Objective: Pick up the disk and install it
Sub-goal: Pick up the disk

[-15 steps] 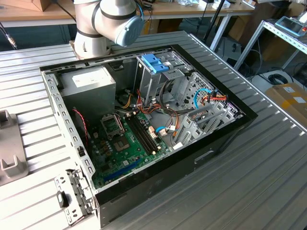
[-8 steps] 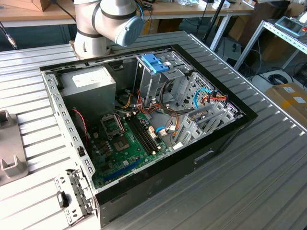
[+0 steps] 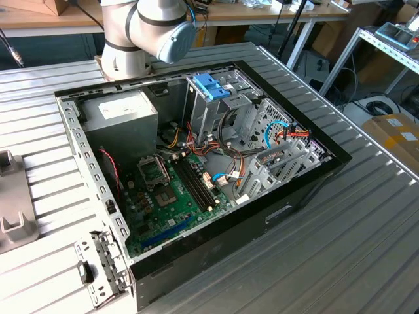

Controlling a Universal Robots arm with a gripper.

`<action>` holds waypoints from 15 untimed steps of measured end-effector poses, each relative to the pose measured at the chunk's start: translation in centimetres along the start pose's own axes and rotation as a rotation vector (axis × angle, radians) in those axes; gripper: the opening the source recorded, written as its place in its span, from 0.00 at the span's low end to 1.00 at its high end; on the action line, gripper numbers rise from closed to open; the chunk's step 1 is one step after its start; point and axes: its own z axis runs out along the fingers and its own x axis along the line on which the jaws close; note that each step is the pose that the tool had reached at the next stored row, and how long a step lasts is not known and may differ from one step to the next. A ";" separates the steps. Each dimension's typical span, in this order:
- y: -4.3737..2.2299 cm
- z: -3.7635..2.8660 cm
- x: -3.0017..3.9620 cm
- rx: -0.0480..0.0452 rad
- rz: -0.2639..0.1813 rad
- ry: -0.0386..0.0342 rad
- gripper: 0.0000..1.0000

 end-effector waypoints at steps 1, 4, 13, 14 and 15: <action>-0.04 0.00 0.00 0.0000 0.000 0.0001 0.37; -0.19 0.01 -0.02 0.0001 0.000 0.0008 0.37; -0.74 0.02 -0.06 0.0003 0.000 0.0032 0.37; -0.79 0.02 -0.07 0.0004 0.000 0.0035 0.37; -0.85 0.02 -0.07 0.0003 0.000 0.0037 0.37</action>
